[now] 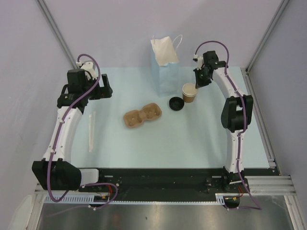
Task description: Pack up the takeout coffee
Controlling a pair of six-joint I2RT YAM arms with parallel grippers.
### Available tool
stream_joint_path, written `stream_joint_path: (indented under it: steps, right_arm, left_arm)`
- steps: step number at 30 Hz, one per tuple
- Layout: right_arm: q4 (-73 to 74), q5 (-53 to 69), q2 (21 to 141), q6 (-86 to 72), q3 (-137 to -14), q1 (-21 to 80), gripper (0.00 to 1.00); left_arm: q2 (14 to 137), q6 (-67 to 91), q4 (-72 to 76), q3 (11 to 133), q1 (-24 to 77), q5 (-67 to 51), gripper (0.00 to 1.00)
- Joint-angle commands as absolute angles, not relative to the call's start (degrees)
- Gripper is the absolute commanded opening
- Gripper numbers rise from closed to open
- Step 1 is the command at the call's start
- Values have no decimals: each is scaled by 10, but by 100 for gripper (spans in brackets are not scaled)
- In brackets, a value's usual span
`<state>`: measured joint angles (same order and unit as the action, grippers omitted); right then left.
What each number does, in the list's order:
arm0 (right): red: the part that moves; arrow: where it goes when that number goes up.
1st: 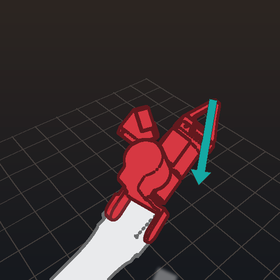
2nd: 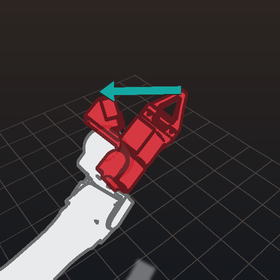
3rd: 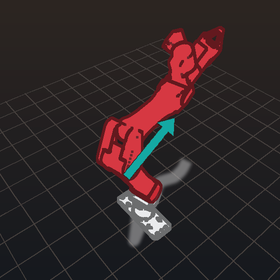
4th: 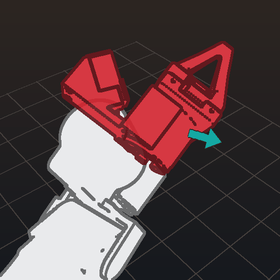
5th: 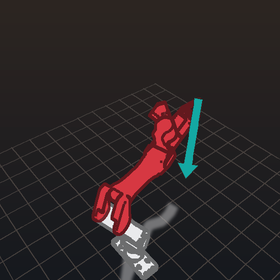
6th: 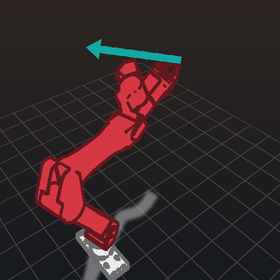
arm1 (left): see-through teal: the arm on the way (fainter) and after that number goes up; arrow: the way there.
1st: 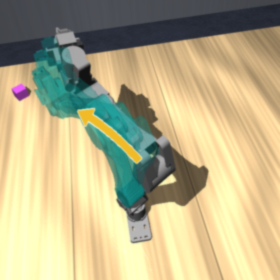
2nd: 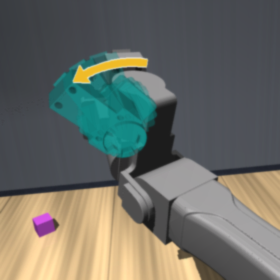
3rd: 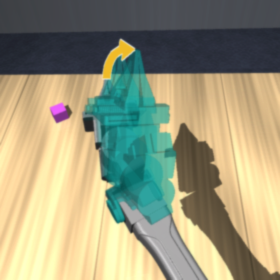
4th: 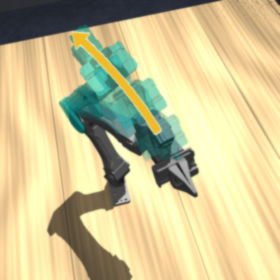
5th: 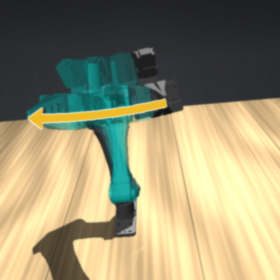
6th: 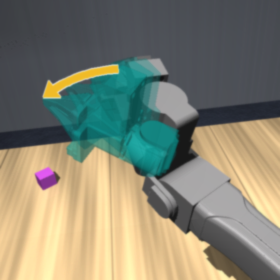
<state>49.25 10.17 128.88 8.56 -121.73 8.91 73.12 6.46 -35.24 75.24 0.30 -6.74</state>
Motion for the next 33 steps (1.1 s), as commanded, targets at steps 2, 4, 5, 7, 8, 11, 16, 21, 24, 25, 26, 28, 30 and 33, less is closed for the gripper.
stream_joint_path:
  steps: [2,4,5,7,8,11,16,21,24,25,26,28,30,33]
  right_arm:
    - [523,150,1203,88,-1218,54,0]
    - [530,177,1169,88,-1195,39,0]
    - [533,187,1157,90,-1185,34,0]
    - [544,218,1137,90,-1159,24,0]
    - [546,227,1115,90,-1148,23,0]
    - [549,265,1065,90,-1089,24,0]
    - [528,275,986,91,-948,53,0]
    - [500,275,918,76,-870,90,0]
    - [492,279,892,76,-836,105,0]
    - [491,279,888,78,-831,110,0]
    - [492,281,881,78,-818,112,0]
    - [490,280,864,81,-805,120,0]
    - [490,270,853,87,-788,129,0]
    - [484,261,832,87,-772,135,0]
  left_arm:
    - [696,32,-345,768,2,-127,100]
    - [672,7,-340,759,2,-218,100]
    - [662,2,-334,747,2,-255,100]
    - [636,1,-320,729,5,-357,100]
    - [629,1,-305,709,22,-379,99]
    - [623,18,-283,685,81,-392,98]
    - [675,75,-238,674,183,-354,83]
    - [741,143,-171,672,302,-316,72]
    - [793,194,-125,664,336,-320,60]
    - [806,207,-118,662,340,-321,56]
    - [821,221,-95,660,344,-330,54]
    - [859,262,-68,664,345,-344,50]
    - [893,289,-55,678,347,-371,45]
    - [924,314,-35,689,352,-395,41]
